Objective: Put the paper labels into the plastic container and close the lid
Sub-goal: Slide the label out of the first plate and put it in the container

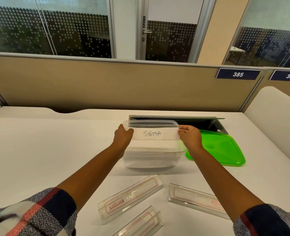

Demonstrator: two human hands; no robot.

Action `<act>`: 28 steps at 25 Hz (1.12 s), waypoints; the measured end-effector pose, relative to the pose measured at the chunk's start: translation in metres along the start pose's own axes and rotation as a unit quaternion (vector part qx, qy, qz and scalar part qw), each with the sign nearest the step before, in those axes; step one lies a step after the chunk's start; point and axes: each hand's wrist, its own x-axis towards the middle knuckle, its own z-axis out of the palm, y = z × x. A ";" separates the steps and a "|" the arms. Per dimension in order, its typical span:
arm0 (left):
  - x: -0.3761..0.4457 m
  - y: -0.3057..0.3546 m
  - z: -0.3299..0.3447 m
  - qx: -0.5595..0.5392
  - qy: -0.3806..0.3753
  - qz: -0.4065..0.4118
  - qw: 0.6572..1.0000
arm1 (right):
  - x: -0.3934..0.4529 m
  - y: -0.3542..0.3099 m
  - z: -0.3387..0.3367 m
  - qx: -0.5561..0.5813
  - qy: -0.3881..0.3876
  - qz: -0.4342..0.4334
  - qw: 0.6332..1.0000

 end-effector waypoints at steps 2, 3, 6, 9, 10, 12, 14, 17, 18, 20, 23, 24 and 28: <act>-0.002 -0.003 0.005 -0.003 0.009 -0.011 1.000 | -0.004 -0.003 0.003 -0.018 -0.013 -0.017 1.000; -0.003 -0.004 0.007 -0.007 0.016 -0.018 1.000 | -0.006 -0.005 0.005 -0.030 -0.015 -0.028 0.999; -0.001 -0.006 0.012 -0.009 0.030 -0.035 0.999 | -0.008 -0.012 0.010 -0.107 -0.055 -0.035 0.992; 0.001 -0.006 0.015 0.000 0.021 -0.036 0.999 | -0.007 -0.013 0.013 -0.181 -0.108 0.007 0.978; 0.000 -0.005 0.018 0.007 0.016 -0.032 0.999 | -0.006 -0.013 0.014 -0.185 -0.111 0.020 0.976; 0.000 -0.003 0.025 0.023 0.010 -0.027 0.999 | -0.005 -0.013 0.014 -0.194 -0.113 0.034 0.974; 0.005 -0.003 0.030 0.040 0.009 -0.039 0.998 | -0.004 -0.014 0.017 -0.217 -0.126 0.033 0.967; 0.014 -0.004 0.036 0.066 0.017 -0.053 0.996 | -0.006 -0.012 0.024 -0.259 -0.171 0.033 0.950; 0.016 -0.005 0.037 0.078 0.020 -0.056 0.995 | -0.007 -0.010 0.027 -0.274 -0.183 0.038 0.944; 0.020 -0.010 0.040 0.097 0.014 -0.081 0.992 | -0.006 -0.008 0.031 -0.296 -0.188 0.046 0.935; 0.028 -0.015 0.041 0.094 -0.004 -0.140 0.986 | 0.000 -0.008 0.034 -0.325 -0.201 0.042 0.923; 0.032 -0.016 0.040 0.096 -0.006 -0.149 0.984 | 0.001 -0.009 0.036 -0.332 -0.209 0.041 0.919; 0.043 -0.019 0.042 0.116 -0.006 -0.167 0.979 | 0.005 -0.006 0.044 -0.348 -0.230 0.044 0.908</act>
